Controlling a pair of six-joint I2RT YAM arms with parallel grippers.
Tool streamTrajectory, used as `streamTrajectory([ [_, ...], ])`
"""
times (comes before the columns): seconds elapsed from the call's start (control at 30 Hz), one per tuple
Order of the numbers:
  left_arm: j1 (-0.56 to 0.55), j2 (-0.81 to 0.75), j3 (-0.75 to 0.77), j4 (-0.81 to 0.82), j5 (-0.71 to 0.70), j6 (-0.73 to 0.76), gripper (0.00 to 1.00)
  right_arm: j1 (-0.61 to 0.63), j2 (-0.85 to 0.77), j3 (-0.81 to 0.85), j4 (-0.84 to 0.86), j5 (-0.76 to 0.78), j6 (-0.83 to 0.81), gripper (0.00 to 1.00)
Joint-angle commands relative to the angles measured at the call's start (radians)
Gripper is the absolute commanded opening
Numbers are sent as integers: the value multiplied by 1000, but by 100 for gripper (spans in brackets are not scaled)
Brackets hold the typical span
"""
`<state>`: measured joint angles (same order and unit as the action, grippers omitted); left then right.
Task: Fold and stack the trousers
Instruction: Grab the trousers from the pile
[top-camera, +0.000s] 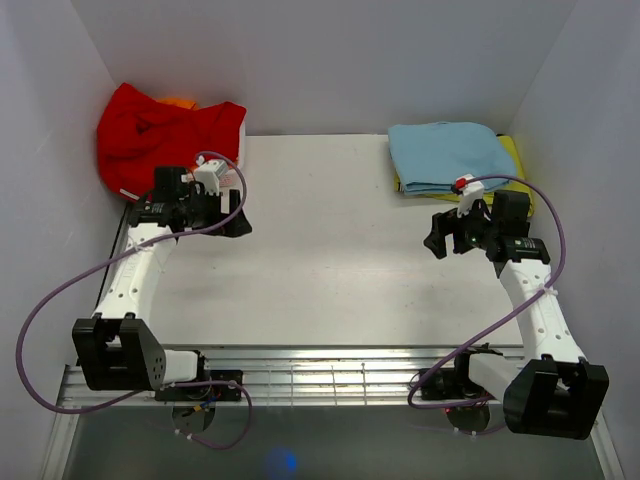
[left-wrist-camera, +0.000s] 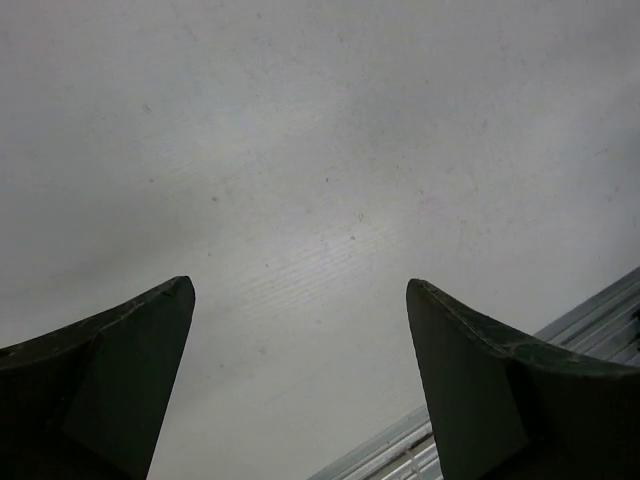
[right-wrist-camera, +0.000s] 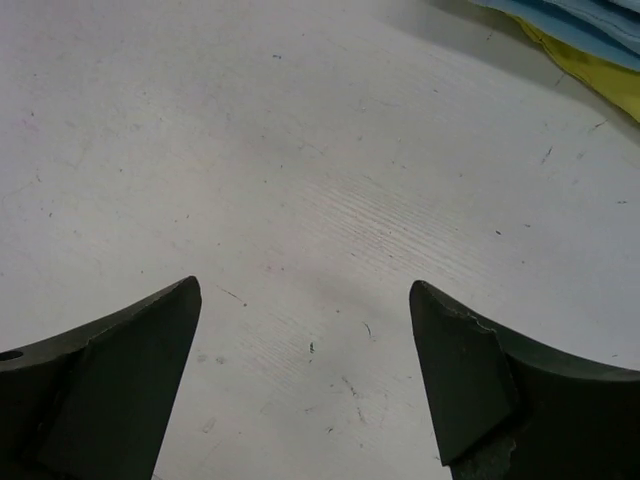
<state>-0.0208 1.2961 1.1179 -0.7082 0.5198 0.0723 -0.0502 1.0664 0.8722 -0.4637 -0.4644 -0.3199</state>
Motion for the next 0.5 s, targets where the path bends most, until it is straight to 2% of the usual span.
streamTrajectory([
  [0.0, 60, 14, 181, 12, -61, -26, 98, 0, -29, 36, 65, 29, 5, 90],
  [0.07, 113, 86, 282, 18, -66, -26, 98, 0, -33, 30, 97, 52, 4, 90],
  [0.1, 142, 115, 395, 19, -34, -38, 98, 0, -28, 31, 100, 53, -1, 90],
  [0.17, 197, 213, 512, 23, -38, -61, 98, 0, -11, 42, 102, 52, -2, 90],
  [0.2, 208, 248, 633, 19, -58, -62, 98, 1, -3, 47, 99, 52, -2, 90],
  [0.23, 217, 287, 696, 18, -145, -78, 98, 1, 9, 51, 99, 52, -1, 90],
  [0.33, 242, 420, 891, 36, -277, -75, 98, 1, 29, 59, 103, 35, 2, 90],
  [0.47, 292, 515, 959, 194, -388, -17, 98, 1, 55, 70, 109, -17, 27, 90],
])
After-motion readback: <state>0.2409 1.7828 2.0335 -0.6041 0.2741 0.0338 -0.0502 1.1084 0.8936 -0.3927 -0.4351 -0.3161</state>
